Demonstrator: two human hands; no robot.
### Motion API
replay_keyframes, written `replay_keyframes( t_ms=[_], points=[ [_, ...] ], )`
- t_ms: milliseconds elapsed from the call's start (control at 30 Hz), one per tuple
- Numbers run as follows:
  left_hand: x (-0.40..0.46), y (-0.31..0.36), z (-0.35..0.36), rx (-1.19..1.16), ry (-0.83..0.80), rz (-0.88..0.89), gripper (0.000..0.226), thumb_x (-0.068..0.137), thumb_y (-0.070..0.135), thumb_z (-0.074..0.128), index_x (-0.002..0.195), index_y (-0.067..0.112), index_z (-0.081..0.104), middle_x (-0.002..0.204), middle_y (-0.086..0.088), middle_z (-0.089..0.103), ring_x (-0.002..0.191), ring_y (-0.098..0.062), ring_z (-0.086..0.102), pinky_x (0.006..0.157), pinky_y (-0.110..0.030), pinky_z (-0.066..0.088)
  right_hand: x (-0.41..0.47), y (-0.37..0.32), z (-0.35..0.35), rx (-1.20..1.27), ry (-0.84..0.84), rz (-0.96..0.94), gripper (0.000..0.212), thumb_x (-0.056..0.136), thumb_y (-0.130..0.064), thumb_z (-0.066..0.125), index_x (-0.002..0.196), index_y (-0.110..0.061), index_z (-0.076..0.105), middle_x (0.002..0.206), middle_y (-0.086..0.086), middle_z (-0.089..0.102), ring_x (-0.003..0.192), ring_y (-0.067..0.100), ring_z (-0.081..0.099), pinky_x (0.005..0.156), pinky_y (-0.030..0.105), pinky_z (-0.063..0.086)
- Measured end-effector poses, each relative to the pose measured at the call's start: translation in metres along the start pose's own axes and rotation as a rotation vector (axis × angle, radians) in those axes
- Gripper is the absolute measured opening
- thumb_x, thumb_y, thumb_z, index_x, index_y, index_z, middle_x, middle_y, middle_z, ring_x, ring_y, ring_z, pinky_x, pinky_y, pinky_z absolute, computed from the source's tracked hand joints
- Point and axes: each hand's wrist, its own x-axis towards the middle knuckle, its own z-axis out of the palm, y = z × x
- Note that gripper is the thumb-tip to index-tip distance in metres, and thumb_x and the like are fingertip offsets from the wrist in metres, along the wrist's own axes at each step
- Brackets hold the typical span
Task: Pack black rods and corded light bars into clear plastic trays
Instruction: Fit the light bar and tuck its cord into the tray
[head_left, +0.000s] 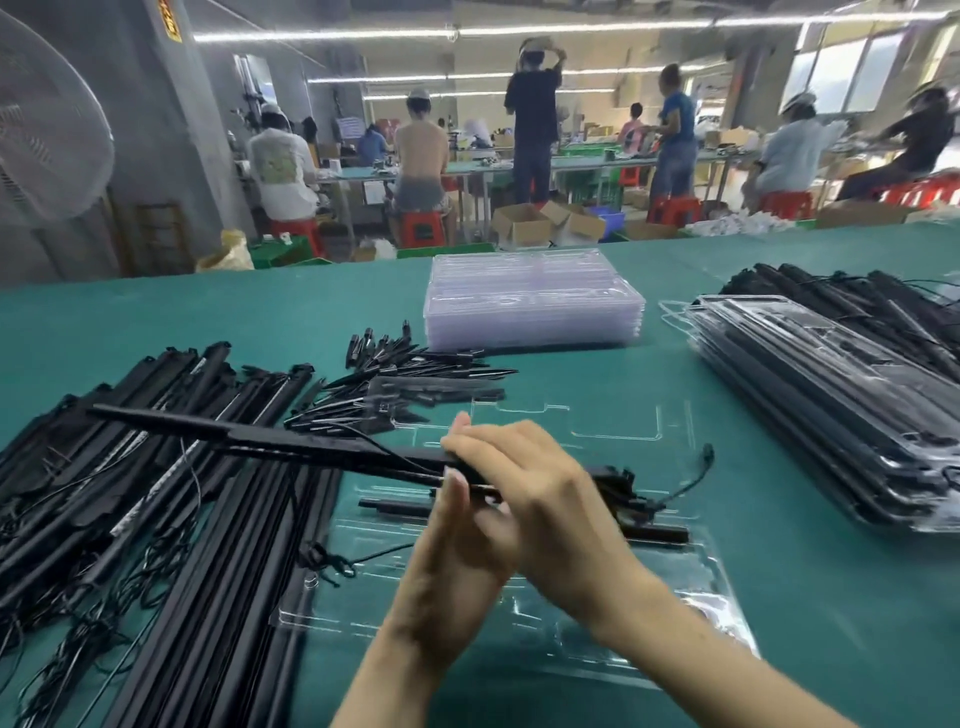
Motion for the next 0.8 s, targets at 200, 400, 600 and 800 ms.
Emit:
replay_keyframes(
  t_ms=[200,400,600,800],
  points=[
    [0.01,0.004,0.0,0.097,0.161,0.045,0.036,0.085,0.037,0.049,0.111,0.019,0.065,0.118,-0.019,0.065,0.103,-0.035,0.065,0.085,-0.043,0.055,-0.024,0.005,-0.005,0.186,-0.258,-0.056,0.052,0.083,-0.014,0.07,0.13,0.001,0.053,0.128,0.014,0.056,0.119,0.027,0.051,0.103,0.033,0.041],
    [0.01,0.002,0.0,0.027,0.295,0.055,0.011,0.074,0.022,0.064,0.08,0.017,0.071,0.07,-0.002,0.063,0.05,-0.012,0.055,0.066,-0.028,0.056,-0.044,0.061,-0.064,0.44,0.182,0.33,0.023,0.091,-0.02,0.052,0.107,-0.021,0.069,0.116,-0.006,0.061,0.109,0.017,0.057,0.083,0.032,0.051],
    [0.014,0.022,0.002,0.111,0.131,0.024,0.034,0.061,-0.007,0.077,0.079,0.022,0.071,0.066,0.003,0.051,0.051,-0.01,0.053,0.06,-0.025,0.053,-0.102,0.12,-0.082,0.084,-0.864,0.292,0.029,0.083,-0.069,0.051,0.105,-0.055,0.063,0.138,-0.037,0.028,0.134,-0.005,0.018,0.109,0.026,0.015],
    [0.024,0.059,0.015,0.289,-0.02,-0.004,0.04,0.06,-0.016,0.061,0.074,0.022,0.063,0.07,0.004,0.047,0.044,-0.006,0.034,0.053,-0.021,0.046,-0.098,0.127,-0.096,-0.262,-0.454,0.1,0.037,0.092,-0.052,0.045,0.076,-0.029,0.07,0.096,-0.014,0.062,0.086,0.007,0.056,0.071,0.03,0.046]
  ],
)
